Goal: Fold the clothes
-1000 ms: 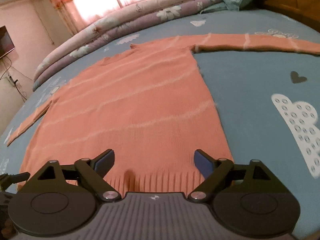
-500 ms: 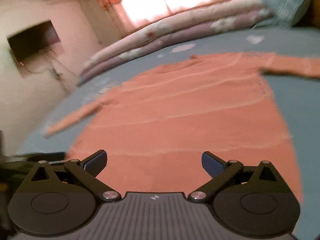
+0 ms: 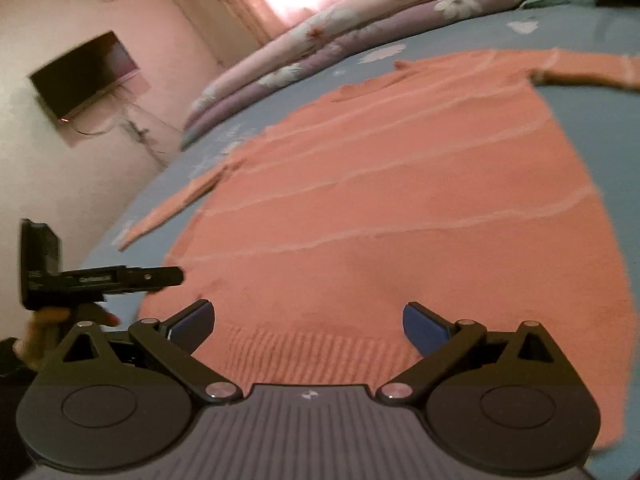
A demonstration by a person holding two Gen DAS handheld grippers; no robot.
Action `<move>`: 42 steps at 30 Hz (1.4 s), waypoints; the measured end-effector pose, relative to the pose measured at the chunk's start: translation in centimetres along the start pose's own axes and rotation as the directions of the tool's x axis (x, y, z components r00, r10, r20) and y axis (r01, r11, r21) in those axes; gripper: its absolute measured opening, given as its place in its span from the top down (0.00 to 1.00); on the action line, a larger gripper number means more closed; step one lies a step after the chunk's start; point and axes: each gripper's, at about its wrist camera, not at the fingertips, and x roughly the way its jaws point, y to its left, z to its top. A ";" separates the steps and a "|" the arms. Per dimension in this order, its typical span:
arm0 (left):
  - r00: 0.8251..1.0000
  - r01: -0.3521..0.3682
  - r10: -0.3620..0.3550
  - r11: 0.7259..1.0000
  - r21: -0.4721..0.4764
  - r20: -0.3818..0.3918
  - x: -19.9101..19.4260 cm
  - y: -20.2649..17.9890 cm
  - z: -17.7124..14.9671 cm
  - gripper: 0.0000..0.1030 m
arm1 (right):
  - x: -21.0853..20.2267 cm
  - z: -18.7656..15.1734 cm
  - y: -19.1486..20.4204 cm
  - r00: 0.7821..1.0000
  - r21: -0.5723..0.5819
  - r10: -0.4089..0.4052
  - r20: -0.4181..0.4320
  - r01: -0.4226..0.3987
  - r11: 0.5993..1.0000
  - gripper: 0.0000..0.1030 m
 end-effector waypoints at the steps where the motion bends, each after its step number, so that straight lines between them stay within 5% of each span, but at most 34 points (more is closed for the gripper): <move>1: 1.000 0.027 -0.027 1.000 0.009 0.011 -0.2 -1.0 0.4 0.01 | -0.2 0.1 0.5 1.000 -0.018 -0.016 0.007 0.017 1.000 0.00; 4: 0.988 0.154 -0.155 0.987 0.037 0.022 0.3 -4.5 1.8 0.01 | -0.2 0.1 1.4 0.996 -0.096 -0.081 0.026 0.083 0.992 0.00; 9: 0.941 0.338 -0.337 0.936 0.103 -0.026 3.0 -11.7 3.8 0.01 | -0.5 -1.4 0.8 0.962 -0.163 -0.271 0.035 0.273 0.948 0.00; 13: 0.879 0.475 -0.462 0.870 0.130 -0.118 6.3 -17.4 4.3 0.01 | -1.3 -3.7 -0.1 0.954 -0.207 -0.287 0.083 0.298 0.932 0.00; 18: 0.889 0.434 -0.403 0.893 0.121 -0.216 9.0 -18.8 2.8 0.01 | -1.4 -4.2 -0.9 0.957 -0.209 -0.267 0.118 0.287 0.935 0.00; 28: 0.905 0.419 -0.394 0.891 0.175 -0.159 4.9 -14.6 -1.6 0.01 | -0.7 -3.2 -1.5 0.963 -0.185 -0.243 0.113 0.261 0.948 0.00; 32: 0.898 0.427 -0.400 0.893 0.143 -0.183 4.6 -14.0 -1.1 0.01 | -0.5 -3.5 -1.2 0.958 -0.222 -0.265 0.110 0.284 0.933 0.00; 37: 0.935 0.344 -0.317 0.920 0.189 -0.163 3.2 -14.8 -1.6 0.01 | -1.0 -3.8 -1.2 0.960 -0.221 -0.259 0.111 0.277 0.935 0.00; 40: 0.966 0.257 -0.250 0.940 0.226 -0.058 0.9 -13.3 -1.5 0.01 | -1.2 -4.1 -1.1 0.959 -0.233 -0.261 0.112 0.281 0.931 0.00; 42: 0.978 0.205 -0.207 0.968 0.144 0.002 0.0 -10.0 -0.6 0.01 | -1.1 -4.2 -1.0 0.957 -0.240 -0.265 0.115 0.286 0.928 0.00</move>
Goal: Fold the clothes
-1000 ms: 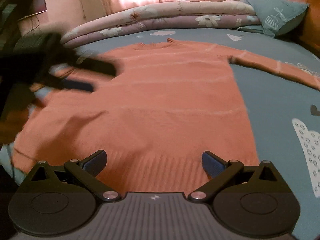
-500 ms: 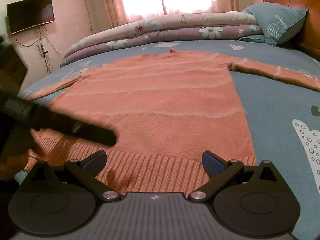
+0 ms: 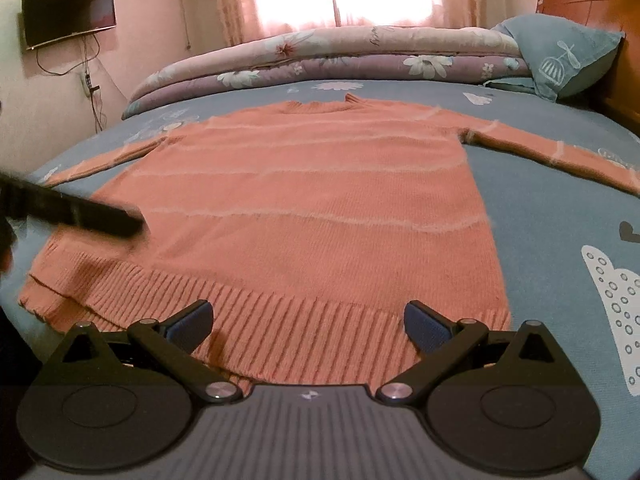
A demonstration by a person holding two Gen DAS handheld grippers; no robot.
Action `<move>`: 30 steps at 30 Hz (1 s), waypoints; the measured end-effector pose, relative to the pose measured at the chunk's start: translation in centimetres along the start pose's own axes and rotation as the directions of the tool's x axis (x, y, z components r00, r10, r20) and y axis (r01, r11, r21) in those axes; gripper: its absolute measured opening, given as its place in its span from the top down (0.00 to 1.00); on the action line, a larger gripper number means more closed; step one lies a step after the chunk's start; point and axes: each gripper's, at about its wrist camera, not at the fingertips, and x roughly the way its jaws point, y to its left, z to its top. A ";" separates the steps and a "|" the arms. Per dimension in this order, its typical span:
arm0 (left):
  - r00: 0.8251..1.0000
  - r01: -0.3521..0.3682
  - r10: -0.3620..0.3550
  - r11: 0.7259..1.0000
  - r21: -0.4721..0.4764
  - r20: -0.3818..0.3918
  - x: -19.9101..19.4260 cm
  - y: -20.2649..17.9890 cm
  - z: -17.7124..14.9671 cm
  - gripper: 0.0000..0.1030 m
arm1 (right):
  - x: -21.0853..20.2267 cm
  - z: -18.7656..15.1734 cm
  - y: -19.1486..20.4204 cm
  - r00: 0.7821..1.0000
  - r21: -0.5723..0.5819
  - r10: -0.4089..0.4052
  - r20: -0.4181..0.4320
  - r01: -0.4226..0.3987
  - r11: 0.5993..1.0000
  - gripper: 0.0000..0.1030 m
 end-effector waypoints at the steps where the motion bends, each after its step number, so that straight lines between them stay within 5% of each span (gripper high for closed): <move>1: 0.999 -0.027 0.028 0.999 -0.044 0.024 -0.8 1.6 0.2 0.01 | 0.0 0.0 0.0 1.000 0.000 -0.001 0.000 0.001 1.000 0.00; 7: 0.998 -0.055 0.042 0.938 -0.342 -0.047 -3.2 9.9 -2.4 0.01 | -0.1 0.2 -0.3 1.000 0.039 0.007 0.001 -0.007 0.999 0.00; 15: 0.995 -0.094 0.077 0.952 -0.290 -0.070 -5.8 9.0 -2.9 0.01 | 0.0 0.3 0.1 1.000 0.050 -0.008 0.001 0.008 0.999 0.00; 19: 0.996 -0.061 0.042 0.956 -0.286 -0.072 -4.4 8.9 -2.5 0.01 | 0.1 0.4 0.1 1.000 0.065 -0.015 0.003 0.015 0.998 0.00; 24: 0.990 -0.101 0.071 0.956 -0.274 -0.118 -3.8 9.2 -2.3 0.01 | -0.3 0.8 -0.4 1.000 0.161 -0.006 0.019 0.003 0.987 0.00; 30: 0.992 -0.096 0.116 0.947 -0.305 0.047 -8.9 11.6 -0.5 0.01 | -0.4 1.6 -0.4 0.996 0.229 0.037 0.079 -0.054 0.972 0.00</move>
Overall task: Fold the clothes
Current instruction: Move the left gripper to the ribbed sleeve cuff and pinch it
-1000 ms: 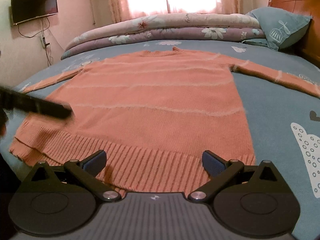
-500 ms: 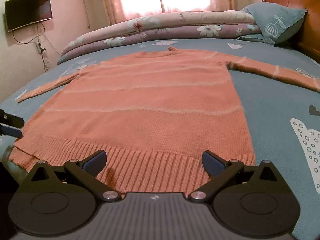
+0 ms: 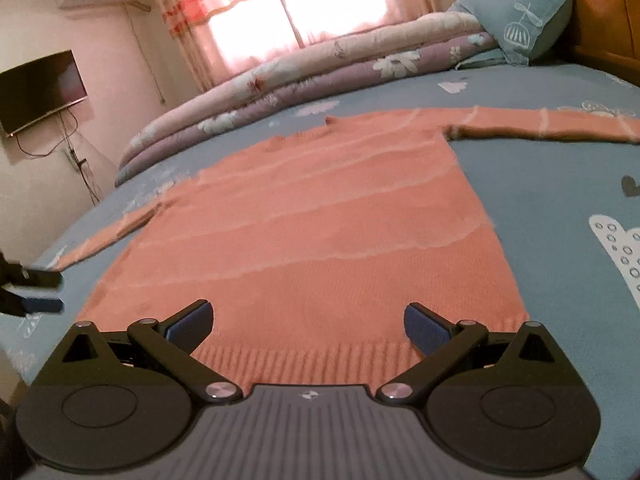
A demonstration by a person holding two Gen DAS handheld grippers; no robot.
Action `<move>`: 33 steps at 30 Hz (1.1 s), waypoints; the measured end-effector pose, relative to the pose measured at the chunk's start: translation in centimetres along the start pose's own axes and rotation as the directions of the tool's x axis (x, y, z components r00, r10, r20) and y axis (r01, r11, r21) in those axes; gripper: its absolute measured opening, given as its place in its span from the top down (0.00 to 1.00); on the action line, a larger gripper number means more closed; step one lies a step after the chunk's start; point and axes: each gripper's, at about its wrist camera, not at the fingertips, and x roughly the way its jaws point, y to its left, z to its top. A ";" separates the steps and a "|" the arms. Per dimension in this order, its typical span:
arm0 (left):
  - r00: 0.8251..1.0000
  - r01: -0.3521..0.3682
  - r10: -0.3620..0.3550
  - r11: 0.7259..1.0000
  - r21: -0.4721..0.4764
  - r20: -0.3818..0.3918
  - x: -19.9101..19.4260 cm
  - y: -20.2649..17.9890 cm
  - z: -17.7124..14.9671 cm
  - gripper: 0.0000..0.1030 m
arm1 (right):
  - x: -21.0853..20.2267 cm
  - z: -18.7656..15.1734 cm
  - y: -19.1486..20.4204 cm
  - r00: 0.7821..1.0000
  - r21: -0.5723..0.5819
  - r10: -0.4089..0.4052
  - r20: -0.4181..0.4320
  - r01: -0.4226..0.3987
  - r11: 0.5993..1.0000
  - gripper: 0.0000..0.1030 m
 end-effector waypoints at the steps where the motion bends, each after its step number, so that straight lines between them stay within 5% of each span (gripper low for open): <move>1: 0.999 0.004 -0.003 1.000 -0.030 0.036 -0.7 1.0 0.6 0.01 | 0.2 0.0 0.3 1.000 -0.007 -0.004 0.002 0.004 1.000 0.00; 5: 0.986 0.021 0.016 0.977 -0.212 0.169 -2.8 6.4 2.4 0.02 | 1.6 -0.1 1.6 1.000 -0.036 -0.011 -0.019 0.010 0.999 0.00; 10: 0.950 0.056 0.080 0.907 -0.417 0.300 -4.9 14.0 4.3 0.02 | 2.8 -0.2 3.4 1.000 -0.097 -0.006 -0.014 0.004 0.995 0.00; 16: 0.897 0.157 0.117 0.817 -0.555 0.425 -5.7 22.8 10.7 0.02 | 4.7 -0.3 5.0 0.999 -0.165 -0.004 -0.043 -0.003 0.986 0.00; 20: 0.916 0.148 0.112 0.799 -0.583 0.386 -2.5 26.8 15.8 0.02 | 5.4 -0.5 5.7 0.999 -0.233 -0.032 -0.040 0.022 0.972 0.00; 23: 0.960 0.084 0.091 0.809 -0.581 0.265 1.8 28.7 19.1 0.02 | 6.0 -0.4 6.1 0.998 -0.264 -0.054 -0.038 0.042 0.964 0.00; 25: 0.973 0.049 0.089 0.824 -0.565 0.214 4.1 28.7 20.4 0.02 | 6.4 -0.5 6.3 0.997 -0.292 -0.068 -0.034 0.056 0.955 0.00; 30: 0.986 -0.083 0.147 0.844 -0.529 0.080 7.0 29.2 21.8 0.02 | 6.7 -0.7 6.5 0.996 -0.324 -0.082 -0.035 0.066 0.944 0.00; 33: 0.978 -0.138 0.200 0.828 -0.543 0.056 6.2 30.8 21.0 0.02 | 6.8 -0.6 6.3 0.996 -0.318 -0.076 -0.038 0.060 0.946 0.00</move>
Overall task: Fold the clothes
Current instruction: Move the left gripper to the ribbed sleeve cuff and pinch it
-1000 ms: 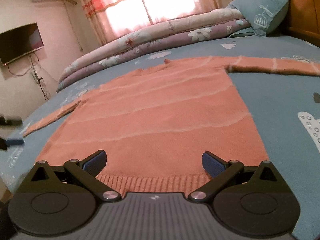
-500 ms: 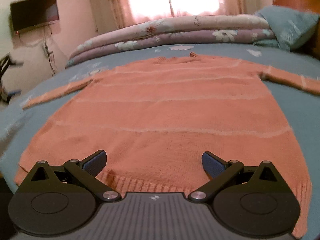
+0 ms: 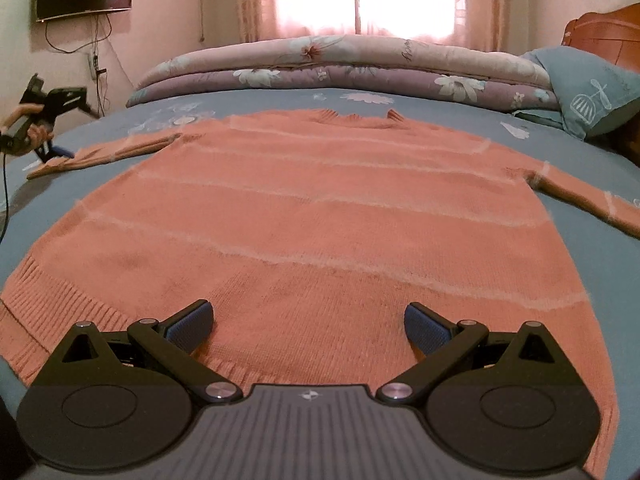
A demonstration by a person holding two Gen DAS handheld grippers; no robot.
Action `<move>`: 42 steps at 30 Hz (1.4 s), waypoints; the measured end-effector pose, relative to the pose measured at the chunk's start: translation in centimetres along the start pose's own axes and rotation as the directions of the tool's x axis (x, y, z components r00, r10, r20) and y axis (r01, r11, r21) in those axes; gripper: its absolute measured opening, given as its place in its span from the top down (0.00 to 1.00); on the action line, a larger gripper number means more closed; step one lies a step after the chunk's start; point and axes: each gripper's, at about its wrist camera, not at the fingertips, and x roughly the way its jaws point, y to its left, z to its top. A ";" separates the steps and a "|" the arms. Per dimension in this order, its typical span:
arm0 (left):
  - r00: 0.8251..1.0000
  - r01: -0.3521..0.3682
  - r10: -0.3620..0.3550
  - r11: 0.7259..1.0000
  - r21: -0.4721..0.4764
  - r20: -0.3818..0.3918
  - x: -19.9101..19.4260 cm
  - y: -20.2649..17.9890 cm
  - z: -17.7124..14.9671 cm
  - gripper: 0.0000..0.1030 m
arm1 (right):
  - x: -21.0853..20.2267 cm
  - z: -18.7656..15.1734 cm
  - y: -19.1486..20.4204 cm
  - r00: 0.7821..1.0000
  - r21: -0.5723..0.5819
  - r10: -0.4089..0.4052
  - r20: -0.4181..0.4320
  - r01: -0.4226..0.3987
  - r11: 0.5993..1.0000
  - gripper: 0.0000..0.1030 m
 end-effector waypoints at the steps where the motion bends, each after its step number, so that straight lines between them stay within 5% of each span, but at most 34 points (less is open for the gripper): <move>1: 1.000 -0.006 0.006 1.000 -0.006 0.005 -0.4 0.8 0.1 0.02 | 0.0 0.0 0.0 1.000 0.000 0.000 -0.001 0.000 1.000 0.00; 5: 0.999 -0.026 0.028 0.998 -0.049 0.039 -2.5 3.8 0.7 0.02 | 0.0 -0.1 0.0 1.000 -0.004 -0.001 0.000 0.001 1.000 0.00; 13: 0.978 -0.177 0.183 0.982 -0.067 0.099 -5.2 5.6 2.5 0.02 | 0.0 0.1 0.1 1.000 -0.001 -0.002 0.001 0.002 1.000 0.00; 19: 0.982 0.056 -0.033 0.990 -0.125 0.184 -8.2 5.3 -1.0 0.02 | 0.2 0.1 0.1 1.000 0.005 -0.001 0.006 0.001 1.000 0.00; 24: 0.970 0.181 -0.121 0.939 -0.294 0.212 -6.4 8.1 -5.6 0.02 | 0.1 -0.1 0.1 1.000 0.004 -0.006 0.011 0.006 1.000 0.00; 27: 0.942 0.254 -0.150 0.903 -0.346 0.300 -5.7 9.7 -7.2 0.03 | 0.1 -0.2 0.1 1.000 0.004 -0.007 0.013 0.007 1.000 0.00; 29: 0.928 0.279 -0.160 0.897 -0.344 0.336 -5.7 9.9 -7.3 0.03 | 0.1 -0.2 0.1 1.000 0.006 -0.007 0.014 0.007 1.000 0.00; 37: 0.941 0.204 -0.078 0.908 -0.365 0.331 -4.3 8.7 -5.2 0.03 | 0.2 -0.3 0.3 1.000 0.003 -0.013 0.015 0.013 1.000 0.00; 42: 0.924 0.257 -0.087 0.863 -0.434 0.373 -3.8 8.6 -5.1 0.03 | 0.3 -0.3 0.2 1.000 0.000 -0.014 0.014 0.014 1.000 0.00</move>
